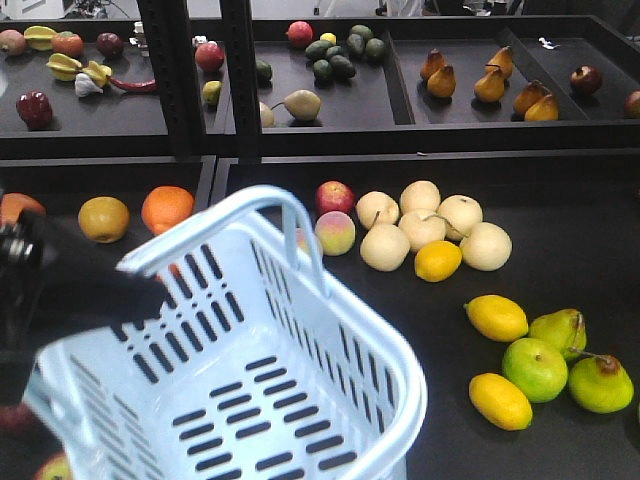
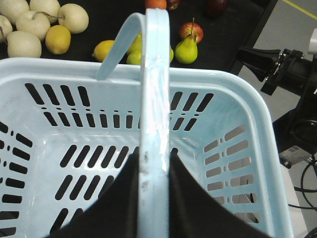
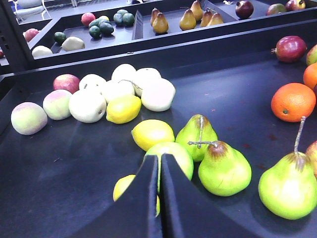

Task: Pick three apples into basket with both arms
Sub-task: 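Lift the basket by its handle with the left gripper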

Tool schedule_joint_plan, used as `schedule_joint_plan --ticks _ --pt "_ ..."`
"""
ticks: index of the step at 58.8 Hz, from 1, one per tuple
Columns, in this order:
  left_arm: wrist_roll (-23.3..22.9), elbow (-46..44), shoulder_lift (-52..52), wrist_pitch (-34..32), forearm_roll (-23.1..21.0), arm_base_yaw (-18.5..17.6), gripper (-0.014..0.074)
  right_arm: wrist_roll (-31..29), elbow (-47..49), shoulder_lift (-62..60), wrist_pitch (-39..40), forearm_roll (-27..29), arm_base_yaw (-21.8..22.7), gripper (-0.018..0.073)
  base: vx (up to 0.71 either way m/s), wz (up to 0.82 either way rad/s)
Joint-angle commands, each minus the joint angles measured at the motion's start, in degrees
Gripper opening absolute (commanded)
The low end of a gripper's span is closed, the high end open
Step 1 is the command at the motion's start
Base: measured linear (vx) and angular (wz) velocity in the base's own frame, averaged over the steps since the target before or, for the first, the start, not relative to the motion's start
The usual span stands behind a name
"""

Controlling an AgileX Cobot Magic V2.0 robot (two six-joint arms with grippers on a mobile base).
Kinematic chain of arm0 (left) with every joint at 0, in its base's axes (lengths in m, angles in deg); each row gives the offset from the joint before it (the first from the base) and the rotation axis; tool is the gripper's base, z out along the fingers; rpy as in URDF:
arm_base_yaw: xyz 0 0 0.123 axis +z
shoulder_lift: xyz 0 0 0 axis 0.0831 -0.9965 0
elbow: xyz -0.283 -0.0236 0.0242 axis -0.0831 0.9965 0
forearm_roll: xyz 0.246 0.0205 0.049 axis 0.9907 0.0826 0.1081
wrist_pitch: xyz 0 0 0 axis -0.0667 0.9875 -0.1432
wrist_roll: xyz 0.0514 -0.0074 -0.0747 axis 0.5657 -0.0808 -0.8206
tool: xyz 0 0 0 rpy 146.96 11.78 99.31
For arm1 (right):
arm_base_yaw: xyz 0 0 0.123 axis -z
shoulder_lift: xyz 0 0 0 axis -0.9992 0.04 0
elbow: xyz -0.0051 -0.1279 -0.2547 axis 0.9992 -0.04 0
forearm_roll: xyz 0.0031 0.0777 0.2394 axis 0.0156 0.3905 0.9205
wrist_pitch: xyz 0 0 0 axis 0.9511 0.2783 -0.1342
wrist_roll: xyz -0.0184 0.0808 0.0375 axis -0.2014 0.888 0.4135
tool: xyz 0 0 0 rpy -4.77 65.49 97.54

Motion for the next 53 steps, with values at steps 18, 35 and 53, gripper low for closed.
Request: schedule_joint_plan --ticks 18,35,53 --pt "-0.2 8.2 12.9 -15.2 -4.0 -0.2 -0.0007 0.0 -0.5 -0.1 4.2 -1.0 0.2 -0.0005 0.00 0.00" --pt "-0.2 8.2 13.4 -15.3 -4.2 -0.2 -0.0007 0.0 -0.5 -0.1 4.2 -1.0 0.2 -0.0005 0.00 0.00" --pt "-0.2 8.2 13.4 -15.3 -4.2 -0.2 -0.0007 0.0 -0.5 -0.1 4.2 -1.0 0.2 -0.0005 0.00 0.00"
